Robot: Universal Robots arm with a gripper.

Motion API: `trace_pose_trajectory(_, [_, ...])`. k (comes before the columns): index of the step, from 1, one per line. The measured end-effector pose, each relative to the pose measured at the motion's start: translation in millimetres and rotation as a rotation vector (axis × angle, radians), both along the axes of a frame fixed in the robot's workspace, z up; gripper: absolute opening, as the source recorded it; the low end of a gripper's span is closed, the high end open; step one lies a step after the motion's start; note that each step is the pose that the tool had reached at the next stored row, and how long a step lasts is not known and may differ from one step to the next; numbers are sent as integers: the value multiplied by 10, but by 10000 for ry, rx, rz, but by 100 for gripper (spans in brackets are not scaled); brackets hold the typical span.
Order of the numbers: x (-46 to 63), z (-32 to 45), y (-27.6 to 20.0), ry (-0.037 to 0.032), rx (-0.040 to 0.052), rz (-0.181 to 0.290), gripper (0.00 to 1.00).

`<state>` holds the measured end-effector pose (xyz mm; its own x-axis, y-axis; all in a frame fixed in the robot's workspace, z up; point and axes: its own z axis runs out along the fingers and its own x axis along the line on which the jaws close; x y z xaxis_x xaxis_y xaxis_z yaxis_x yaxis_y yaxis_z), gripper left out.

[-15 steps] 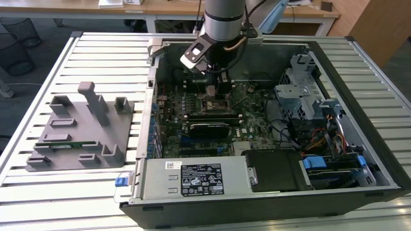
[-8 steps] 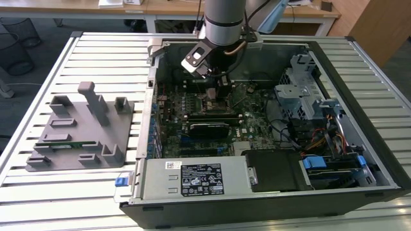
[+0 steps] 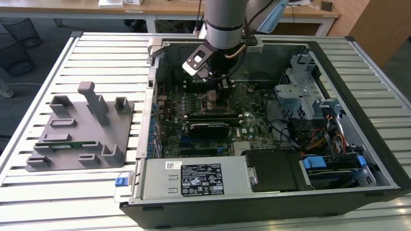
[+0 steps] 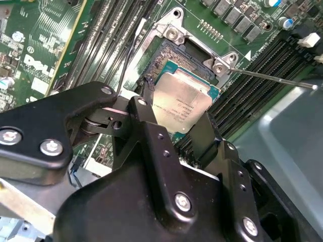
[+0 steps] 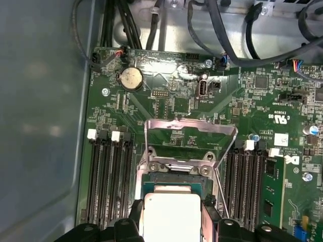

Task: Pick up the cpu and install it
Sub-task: 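Place the cpu into insertion slot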

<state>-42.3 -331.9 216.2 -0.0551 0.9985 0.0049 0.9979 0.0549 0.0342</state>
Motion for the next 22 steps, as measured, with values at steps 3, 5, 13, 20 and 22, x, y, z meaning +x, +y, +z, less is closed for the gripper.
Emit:
trace_pose_trajectory(3, [0,-42,0,-1,1,-17,53])
trace_pose_trajectory(5, [0,-72,0,0,0,-17,53])
trace_pose_trajectory(13, [-16,-137,0,0,0,-319,53])
trace_pose_trajectory(20, [-16,-191,-8,2,42,-322,53])
trace_pose_trajectory(22, [-16,-200,-23,0,61,-331,53])
